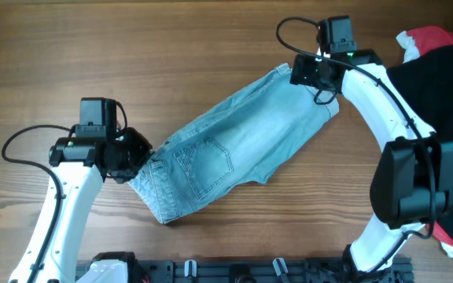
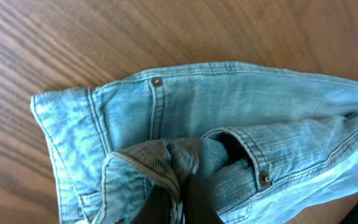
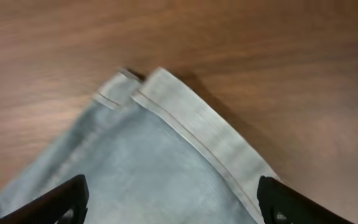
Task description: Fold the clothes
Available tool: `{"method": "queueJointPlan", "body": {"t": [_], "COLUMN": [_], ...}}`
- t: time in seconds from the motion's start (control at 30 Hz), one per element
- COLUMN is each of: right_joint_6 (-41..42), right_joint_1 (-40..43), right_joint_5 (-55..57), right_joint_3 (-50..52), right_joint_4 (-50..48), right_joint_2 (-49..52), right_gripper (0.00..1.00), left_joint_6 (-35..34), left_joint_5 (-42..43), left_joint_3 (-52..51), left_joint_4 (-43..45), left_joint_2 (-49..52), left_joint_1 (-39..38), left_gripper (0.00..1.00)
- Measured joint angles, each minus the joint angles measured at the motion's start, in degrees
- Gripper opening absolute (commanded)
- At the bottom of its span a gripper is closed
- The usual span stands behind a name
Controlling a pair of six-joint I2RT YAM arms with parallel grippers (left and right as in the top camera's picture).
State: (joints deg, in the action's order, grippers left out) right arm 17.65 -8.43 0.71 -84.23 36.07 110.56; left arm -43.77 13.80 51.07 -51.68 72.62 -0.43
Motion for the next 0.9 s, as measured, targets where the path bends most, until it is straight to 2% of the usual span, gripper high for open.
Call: {"method": "queueJointPlan", "body": {"t": [0.1, 0.2, 0.37, 0.53, 0.63, 0.73, 0.9], "right_joint_6": [0.0, 0.3, 0.4, -2.6, -4.1, -6.3, -14.9], "right_joint_1": [0.0, 0.0, -0.4, -2.9, -3.8, -3.9, -7.2], "right_joint_5": [-4.7, -8.9, -13.8, -15.4, -15.5, -15.5, -15.2], "right_joint_3": [0.0, 0.0, 0.0, 0.0, 0.0, 0.0, 0.0], "right_joint_4": [-4.9, -9.1, -14.8, -16.4, -19.4, -22.0, -23.4], "right_joint_2": [3.8, 7.6, 9.1, 10.3, 10.4, 10.6, 12.1], "right_gripper": [0.83, 0.79, 0.76, 0.76, 0.69, 0.67, 0.67], "left_joint_6": [-0.1, -0.1, -0.1, -0.1, -0.1, -0.1, -0.1], "left_joint_5": [0.0, 0.0, -0.7, -1.1, -1.3, -1.3, -0.8], "left_joint_3": [0.0, 0.0, 0.0, -3.0, -6.3, -7.7, -7.8], "left_joint_4": [-2.2, -8.9, -15.9, -17.0, -17.2, -17.7, -19.1], "left_joint_2": [0.0, 0.0, 0.0, -0.2, -0.2, -0.2, -0.2], "left_joint_1": [0.0, 0.0, 0.0, 0.0, 0.0, 0.0, 0.0], "left_gripper": [0.04, 0.04, 0.04, 0.04, 0.04, 0.04, 0.04]}}
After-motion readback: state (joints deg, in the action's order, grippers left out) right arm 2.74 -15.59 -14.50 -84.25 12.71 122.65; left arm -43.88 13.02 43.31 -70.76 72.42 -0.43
